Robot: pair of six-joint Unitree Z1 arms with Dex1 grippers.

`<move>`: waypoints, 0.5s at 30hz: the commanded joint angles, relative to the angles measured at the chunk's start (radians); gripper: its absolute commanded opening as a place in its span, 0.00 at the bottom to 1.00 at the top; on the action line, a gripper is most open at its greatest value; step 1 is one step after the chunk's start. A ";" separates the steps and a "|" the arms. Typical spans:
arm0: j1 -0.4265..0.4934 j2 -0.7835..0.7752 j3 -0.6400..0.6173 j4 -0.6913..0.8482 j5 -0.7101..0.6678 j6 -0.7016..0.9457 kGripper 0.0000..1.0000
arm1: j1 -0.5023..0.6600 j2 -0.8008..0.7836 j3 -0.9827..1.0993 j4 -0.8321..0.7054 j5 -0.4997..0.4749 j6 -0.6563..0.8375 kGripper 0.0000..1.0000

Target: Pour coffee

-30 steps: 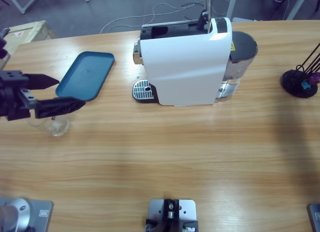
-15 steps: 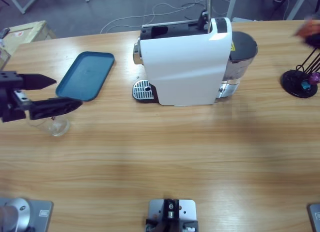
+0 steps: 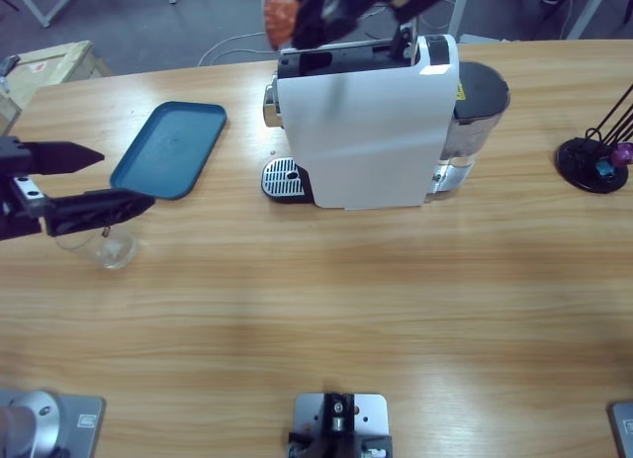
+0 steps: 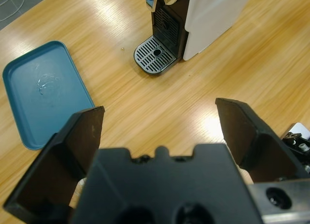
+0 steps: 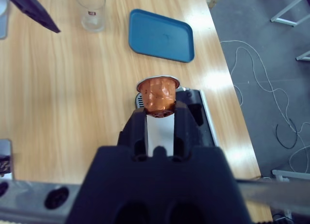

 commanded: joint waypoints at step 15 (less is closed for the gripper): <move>-0.006 0.005 0.035 -0.005 -0.008 0.010 1.00 | -0.043 0.200 -0.080 0.025 -0.167 -0.065 0.00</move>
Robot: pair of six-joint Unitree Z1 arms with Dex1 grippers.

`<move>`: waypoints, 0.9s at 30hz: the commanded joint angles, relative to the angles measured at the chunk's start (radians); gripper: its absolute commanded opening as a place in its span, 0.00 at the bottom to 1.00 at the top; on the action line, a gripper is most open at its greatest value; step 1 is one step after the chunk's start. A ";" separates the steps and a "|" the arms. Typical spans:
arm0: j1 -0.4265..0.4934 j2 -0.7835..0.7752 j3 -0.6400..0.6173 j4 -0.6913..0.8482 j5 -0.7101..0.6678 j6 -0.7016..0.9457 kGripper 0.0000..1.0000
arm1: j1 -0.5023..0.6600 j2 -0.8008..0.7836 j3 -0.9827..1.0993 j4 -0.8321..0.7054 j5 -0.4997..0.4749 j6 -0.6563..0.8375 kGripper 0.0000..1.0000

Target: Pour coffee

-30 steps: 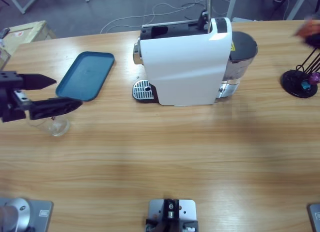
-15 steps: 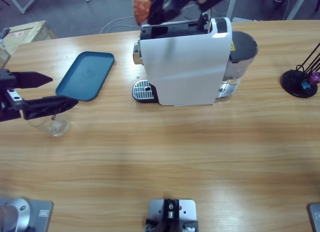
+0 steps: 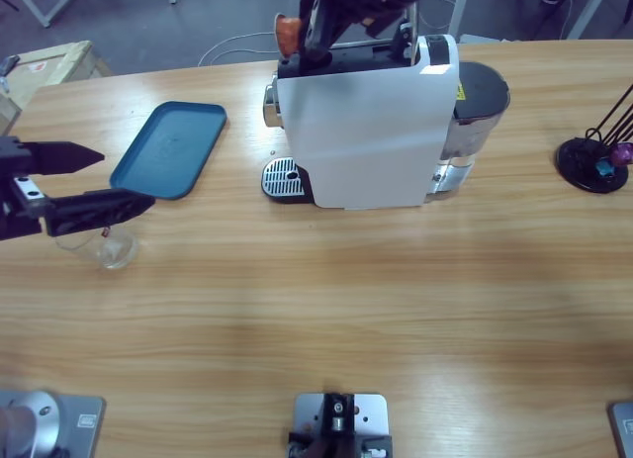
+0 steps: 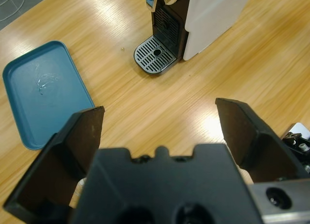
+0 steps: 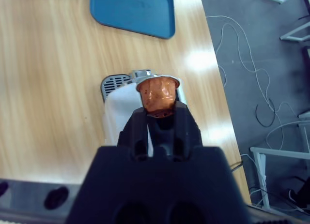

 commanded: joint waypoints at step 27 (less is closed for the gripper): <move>-0.006 0.004 0.035 -0.013 -0.008 0.010 1.00 | -0.044 0.041 0.039 -0.009 -0.047 0.020 1.00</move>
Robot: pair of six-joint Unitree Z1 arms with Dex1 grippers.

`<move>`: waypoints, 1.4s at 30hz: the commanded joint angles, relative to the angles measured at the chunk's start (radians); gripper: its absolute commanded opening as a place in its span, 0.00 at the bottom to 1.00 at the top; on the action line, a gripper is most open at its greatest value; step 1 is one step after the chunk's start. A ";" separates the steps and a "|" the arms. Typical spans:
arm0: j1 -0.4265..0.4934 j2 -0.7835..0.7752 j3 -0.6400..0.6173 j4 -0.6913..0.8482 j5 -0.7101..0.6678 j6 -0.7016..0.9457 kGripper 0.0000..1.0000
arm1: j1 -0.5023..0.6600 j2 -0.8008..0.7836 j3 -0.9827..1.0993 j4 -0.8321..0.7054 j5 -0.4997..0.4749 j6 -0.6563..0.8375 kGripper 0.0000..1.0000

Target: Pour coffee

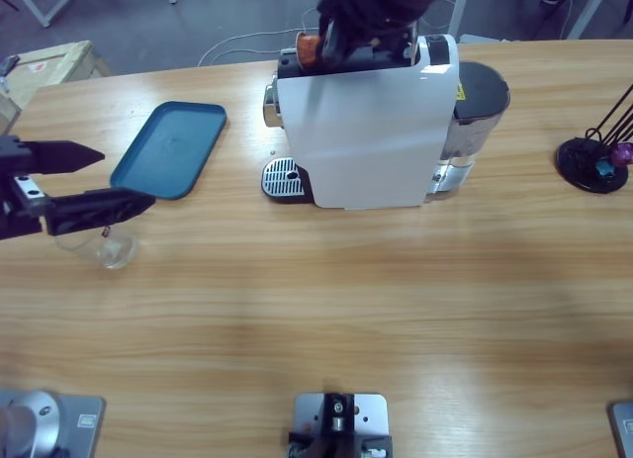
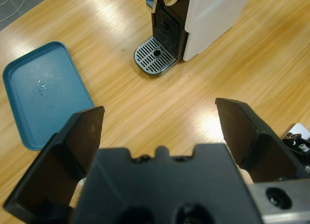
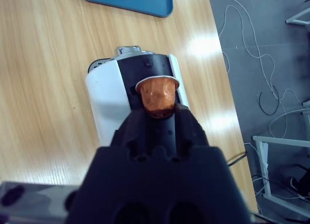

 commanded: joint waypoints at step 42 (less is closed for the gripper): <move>-0.006 -0.046 0.022 -0.008 -0.014 -0.010 1.00 | 0.154 -0.139 0.260 -0.443 -0.417 1.206 0.00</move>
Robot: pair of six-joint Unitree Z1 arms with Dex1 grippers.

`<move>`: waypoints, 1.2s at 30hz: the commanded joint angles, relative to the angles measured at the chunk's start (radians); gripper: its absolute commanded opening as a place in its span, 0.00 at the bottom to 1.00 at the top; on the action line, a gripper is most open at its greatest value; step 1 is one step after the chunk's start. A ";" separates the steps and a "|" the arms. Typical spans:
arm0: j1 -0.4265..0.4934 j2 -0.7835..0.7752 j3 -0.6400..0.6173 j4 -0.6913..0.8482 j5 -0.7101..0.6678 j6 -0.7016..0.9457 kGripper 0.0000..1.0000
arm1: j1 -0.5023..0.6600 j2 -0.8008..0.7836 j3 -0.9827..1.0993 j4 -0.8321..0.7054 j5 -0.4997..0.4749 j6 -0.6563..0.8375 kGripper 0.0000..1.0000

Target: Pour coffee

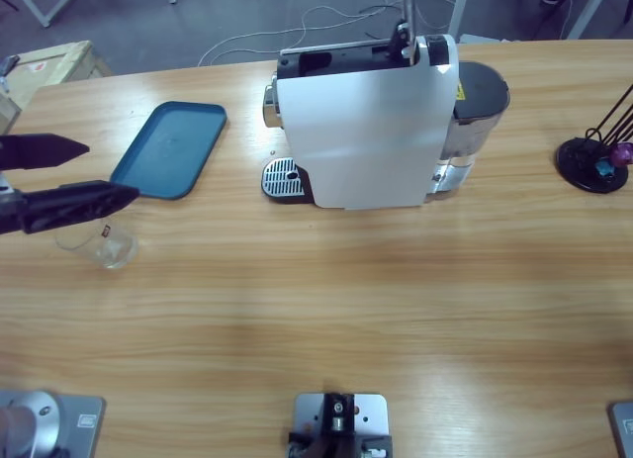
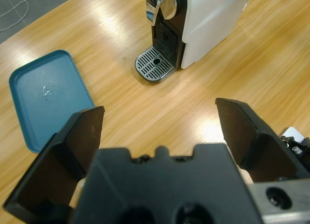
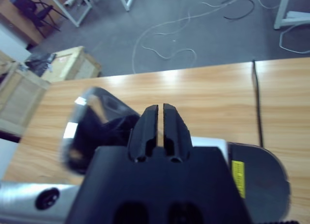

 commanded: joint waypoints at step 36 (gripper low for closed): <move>-0.006 -0.042 0.045 0.010 -0.012 -0.017 1.00 | 0.183 0.487 -0.035 0.080 0.087 0.029 0.00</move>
